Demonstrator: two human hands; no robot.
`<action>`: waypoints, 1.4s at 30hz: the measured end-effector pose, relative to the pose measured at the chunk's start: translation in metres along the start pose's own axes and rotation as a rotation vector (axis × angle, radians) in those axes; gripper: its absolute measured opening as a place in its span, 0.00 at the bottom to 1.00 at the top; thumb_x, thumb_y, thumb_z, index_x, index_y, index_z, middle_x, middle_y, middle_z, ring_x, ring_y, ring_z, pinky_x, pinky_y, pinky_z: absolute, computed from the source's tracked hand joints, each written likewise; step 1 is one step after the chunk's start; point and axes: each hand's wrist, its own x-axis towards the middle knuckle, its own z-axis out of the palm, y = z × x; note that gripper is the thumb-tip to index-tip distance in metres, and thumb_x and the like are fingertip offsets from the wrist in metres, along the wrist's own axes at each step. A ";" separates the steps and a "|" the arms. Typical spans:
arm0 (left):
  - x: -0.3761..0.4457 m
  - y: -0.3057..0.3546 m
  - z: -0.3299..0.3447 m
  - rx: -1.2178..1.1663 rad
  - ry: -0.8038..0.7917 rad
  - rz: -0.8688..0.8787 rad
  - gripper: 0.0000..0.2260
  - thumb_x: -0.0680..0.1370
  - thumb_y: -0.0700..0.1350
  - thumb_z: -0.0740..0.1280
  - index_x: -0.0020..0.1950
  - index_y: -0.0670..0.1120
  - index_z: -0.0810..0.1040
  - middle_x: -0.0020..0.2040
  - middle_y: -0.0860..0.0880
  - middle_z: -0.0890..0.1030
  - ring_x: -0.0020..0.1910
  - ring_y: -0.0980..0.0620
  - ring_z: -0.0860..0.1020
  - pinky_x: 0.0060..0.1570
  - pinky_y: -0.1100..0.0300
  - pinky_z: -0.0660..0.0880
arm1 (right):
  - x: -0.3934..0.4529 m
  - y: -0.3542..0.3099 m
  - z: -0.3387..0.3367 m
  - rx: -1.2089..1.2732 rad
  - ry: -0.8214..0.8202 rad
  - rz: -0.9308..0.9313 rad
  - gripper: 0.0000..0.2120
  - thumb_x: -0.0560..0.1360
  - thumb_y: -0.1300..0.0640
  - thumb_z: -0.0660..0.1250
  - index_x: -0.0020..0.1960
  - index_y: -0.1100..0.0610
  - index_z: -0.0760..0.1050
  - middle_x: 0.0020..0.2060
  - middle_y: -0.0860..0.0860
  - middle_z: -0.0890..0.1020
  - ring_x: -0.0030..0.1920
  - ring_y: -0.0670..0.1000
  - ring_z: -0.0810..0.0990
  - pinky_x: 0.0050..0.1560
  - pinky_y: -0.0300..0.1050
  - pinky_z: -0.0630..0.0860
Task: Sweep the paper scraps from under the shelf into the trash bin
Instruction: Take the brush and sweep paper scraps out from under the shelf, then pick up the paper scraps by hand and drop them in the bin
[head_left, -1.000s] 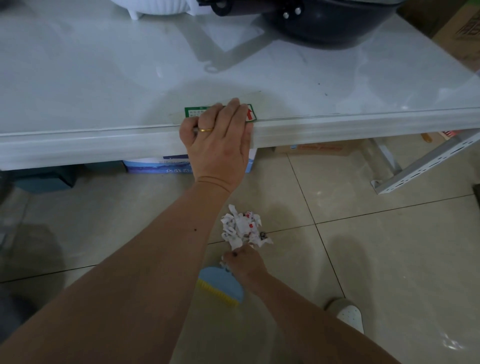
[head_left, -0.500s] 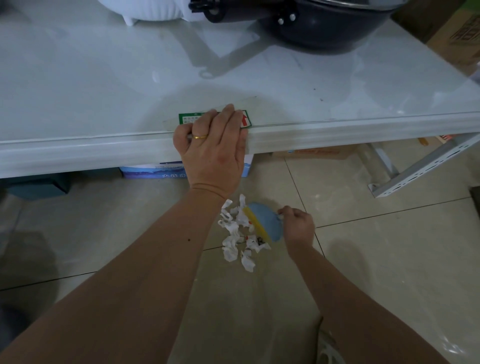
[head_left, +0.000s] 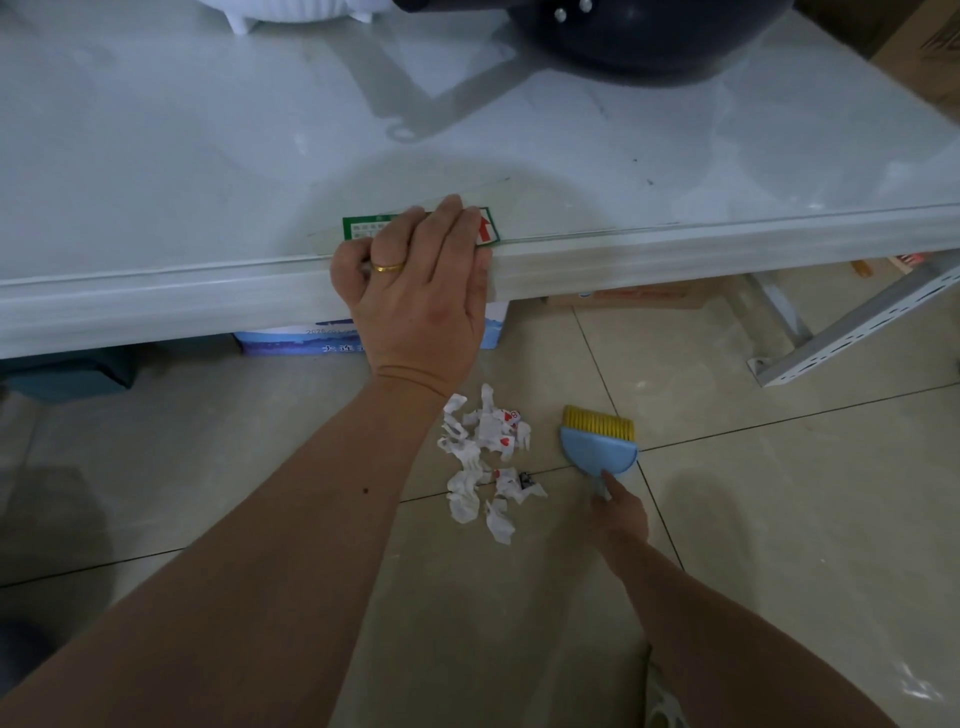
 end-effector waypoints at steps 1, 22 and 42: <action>0.000 0.000 0.001 -0.006 0.005 0.005 0.13 0.81 0.49 0.57 0.55 0.48 0.79 0.52 0.52 0.85 0.54 0.53 0.73 0.55 0.54 0.61 | -0.001 0.001 0.001 -0.013 -0.009 0.005 0.22 0.80 0.59 0.57 0.73 0.51 0.65 0.58 0.61 0.78 0.54 0.61 0.80 0.48 0.46 0.76; -0.032 -0.080 -0.138 0.078 -0.618 -0.145 0.21 0.82 0.53 0.47 0.71 0.45 0.63 0.70 0.44 0.73 0.73 0.50 0.61 0.73 0.46 0.42 | -0.181 -0.160 0.017 0.356 -0.210 -0.513 0.29 0.78 0.61 0.60 0.76 0.49 0.55 0.71 0.57 0.68 0.62 0.55 0.74 0.60 0.36 0.70; -0.078 -0.298 -0.388 0.474 -0.761 -0.989 0.25 0.81 0.55 0.50 0.77 0.49 0.55 0.76 0.49 0.63 0.76 0.48 0.57 0.73 0.40 0.48 | -0.464 -0.214 0.183 -0.018 -0.733 -0.876 0.27 0.79 0.53 0.58 0.76 0.51 0.55 0.75 0.51 0.61 0.74 0.53 0.62 0.73 0.47 0.61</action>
